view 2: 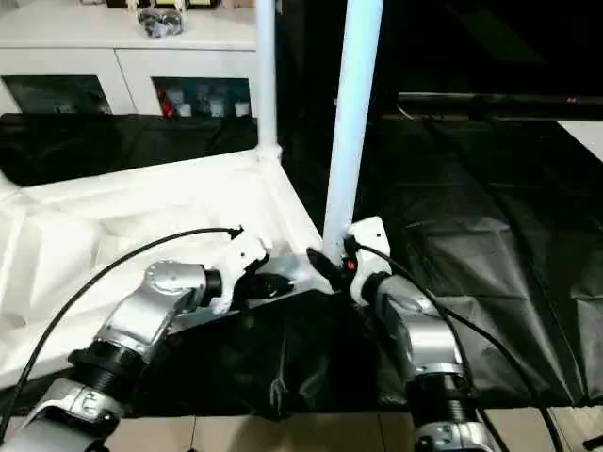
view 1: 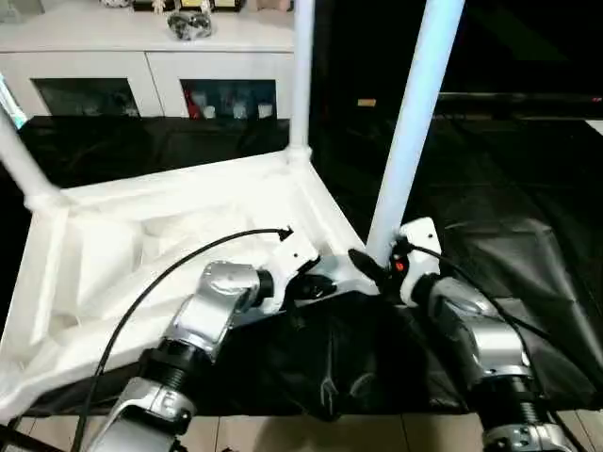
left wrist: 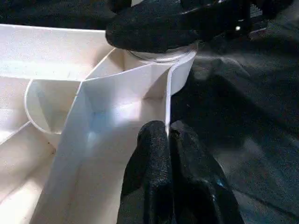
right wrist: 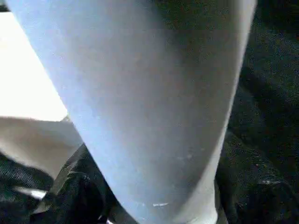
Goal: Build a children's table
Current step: Rotate leg to tighten
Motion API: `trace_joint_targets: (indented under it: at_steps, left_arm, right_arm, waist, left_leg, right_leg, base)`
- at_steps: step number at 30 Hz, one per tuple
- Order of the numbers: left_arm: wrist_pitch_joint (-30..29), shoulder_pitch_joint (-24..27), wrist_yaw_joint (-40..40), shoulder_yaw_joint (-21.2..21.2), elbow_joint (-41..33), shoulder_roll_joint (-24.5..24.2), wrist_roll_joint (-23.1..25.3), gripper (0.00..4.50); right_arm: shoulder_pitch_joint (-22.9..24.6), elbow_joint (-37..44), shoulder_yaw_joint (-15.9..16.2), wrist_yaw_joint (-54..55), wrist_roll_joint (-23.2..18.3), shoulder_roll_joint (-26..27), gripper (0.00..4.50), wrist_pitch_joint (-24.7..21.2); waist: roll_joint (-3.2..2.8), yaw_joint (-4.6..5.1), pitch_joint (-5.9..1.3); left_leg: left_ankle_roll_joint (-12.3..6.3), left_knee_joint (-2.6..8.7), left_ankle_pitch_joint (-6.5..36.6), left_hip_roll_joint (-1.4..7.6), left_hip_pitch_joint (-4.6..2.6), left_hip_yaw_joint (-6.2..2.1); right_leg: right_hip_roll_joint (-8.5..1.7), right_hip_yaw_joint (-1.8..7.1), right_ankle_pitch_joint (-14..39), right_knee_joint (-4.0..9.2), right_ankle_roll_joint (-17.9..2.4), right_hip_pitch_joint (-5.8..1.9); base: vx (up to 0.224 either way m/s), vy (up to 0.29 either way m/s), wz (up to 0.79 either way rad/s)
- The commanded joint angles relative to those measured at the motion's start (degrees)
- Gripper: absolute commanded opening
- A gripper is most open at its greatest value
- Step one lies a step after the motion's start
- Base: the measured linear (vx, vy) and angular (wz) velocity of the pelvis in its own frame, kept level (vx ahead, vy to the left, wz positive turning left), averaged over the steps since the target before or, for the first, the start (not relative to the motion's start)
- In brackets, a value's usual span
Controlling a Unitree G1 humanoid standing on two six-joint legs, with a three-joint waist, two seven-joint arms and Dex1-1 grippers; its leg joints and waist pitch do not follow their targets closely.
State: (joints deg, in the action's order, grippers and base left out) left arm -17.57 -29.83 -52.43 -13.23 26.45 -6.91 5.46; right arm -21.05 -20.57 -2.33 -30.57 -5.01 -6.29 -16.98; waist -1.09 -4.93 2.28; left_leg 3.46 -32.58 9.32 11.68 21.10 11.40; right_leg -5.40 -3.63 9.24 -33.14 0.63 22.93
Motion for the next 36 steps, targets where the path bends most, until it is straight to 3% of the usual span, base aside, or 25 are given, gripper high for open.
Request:
trace_joint_targets:
  at_steps: [1, 7, 13, 19, 21, 23, 28, 29, 36]
  left_arm:
    - [0.1, -1.9, 2.8, -2.0, -2.6, 5.4, -1.8, 0.0]
    - [2.1, -1.7, 0.4, -3.3, -2.6, 4.9, -2.0, 0.0]
    - [3.4, -1.6, -4.4, -3.7, -2.9, 2.3, -2.9, 0.0]
    - [6.1, -1.5, -12.8, -4.2, -2.5, -2.2, -4.3, 0.0]
    - [6.3, -1.5, -16.0, -4.5, -2.5, -3.7, -4.9, 0.0]
    - [6.3, -1.6, -18.2, -4.8, -2.6, -5.1, -5.0, 0.0]
    - [6.7, -2.0, -20.7, -5.1, -2.0, -7.0, -5.1, 0.0]
    - [6.7, -2.0, -20.7, -5.1, -2.0, -7.0, -5.1, 0.0]
    - [7.1, -2.5, -21.7, -5.7, -1.1, -7.1, -5.3, 0.0]
  right_arm:
    - [-0.8, -0.2, 5.2, -1.9, -2.2, 6.3, 2.91, -0.8]
    - [-0.3, 2.1, 5.2, -4.9, -3.4, 4.6, 3.6, -1.4]
    - [1.5, 5.4, 9.0, -15.0, -2.2, -3.3, 3.6, -1.7]
    - [2.3, 7.8, 11.1, -27.0, -3.3, -11.4, 3.6, -1.8]
    - [2.3, 8.4, 11.7, -30.8, -4.3, -13.6, 3.6, -1.9]
    - [2.3, 9.0, 12.7, -34.6, -5.2, -15.7, 3.6, -2.1]
    - [2.4, 9.9, 14.5, -40.0, -5.7, -18.1, 3.18, -2.7]
    - [2.4, 9.9, 14.5, -40.0, -5.7, -18.1, 2.94, -2.7]
    - [2.6, 9.9, 15.6, -42.0, -5.6, -18.9, 2.61, -2.1]
  waist:
    - [0.16, 0.07, -3.29]
    - [-0.02, 0.03, -3.4]
    - [0.17, -0.26, -3.35]
    - [0.87, -0.4, -3.34]
    - [0.67, -0.66, -3.3]
    - [1.02, -0.86, -3.25]
    - [0.86, -1.71, -3.17]
    - [0.91, -1.73, -3.18]
    - [0.91, -1.85, -3.34]
  left_leg:
    - [0.06, 4.04, 17.3, 1.29, -0.74, -1.07]
    - [-0.68, 3.91, 16.3, 1.26, -0.71, -0.98]
    - [-1.46, 3.75, 15.7, 1.29, -0.72, -0.86]
    - [-2.97, 3.54, 14.1, 1.43, -0.49, -0.71]
    - [-3.15, 3.49, 14.2, 1.61, -0.62, -0.66]
    - [-3.29, 3.46, 14.5, 1.65, -0.66, -0.58]
    - [-2.66, 3.48, 15.0, 1.82, -1.02, -0.53]
    - [-2.52, 3.49, 14.9, 1.81, -0.97, -0.55]
    - [-2.45, 3.46, 13.8, 1.74, -0.71, -0.69]
  right_leg:
    - [-2.62, 1.91, 18.7, 4.23, -9.3, -2.04]
    - [-2.56, 1.87, 15.6, 3.94, -10.4, -2.27]
    - [-2.57, 1.92, 16.0, 4.01, -10.2, -2.44]
    - [-2.67, 1.91, 16.2, 3.81, -10.6, -2.42]
    - [-2.67, 1.91, 16.5, 3.71, -11.1, -2.28]
    - [-2.71, 1.9, 17.1, 3.7, -11.3, -2.27]
    - [-2.84, 2.04, 18.6, 3.82, -11.3, -1.89]
    - [-2.86, 2.03, 18.5, 3.77, -11.3, -1.95]
    - [-2.94, 1.96, 17.6, 3.55, -11.2, -2.2]
  base:
    - [0.0, 0.0, 0.0]
    - [0.0, 0.0, 0.0]
    - [0.0, 0.0, 0.0]
    - [0.0, 0.0, 0.0]
    - [0.0, 0.0, 0.0]
    - [0.0, 0.0, 0.0]
    - [0.0, 0.0, 0.0]
    - [0.0, 0.0, 0.0]
    - [0.0, 0.0, 0.0]
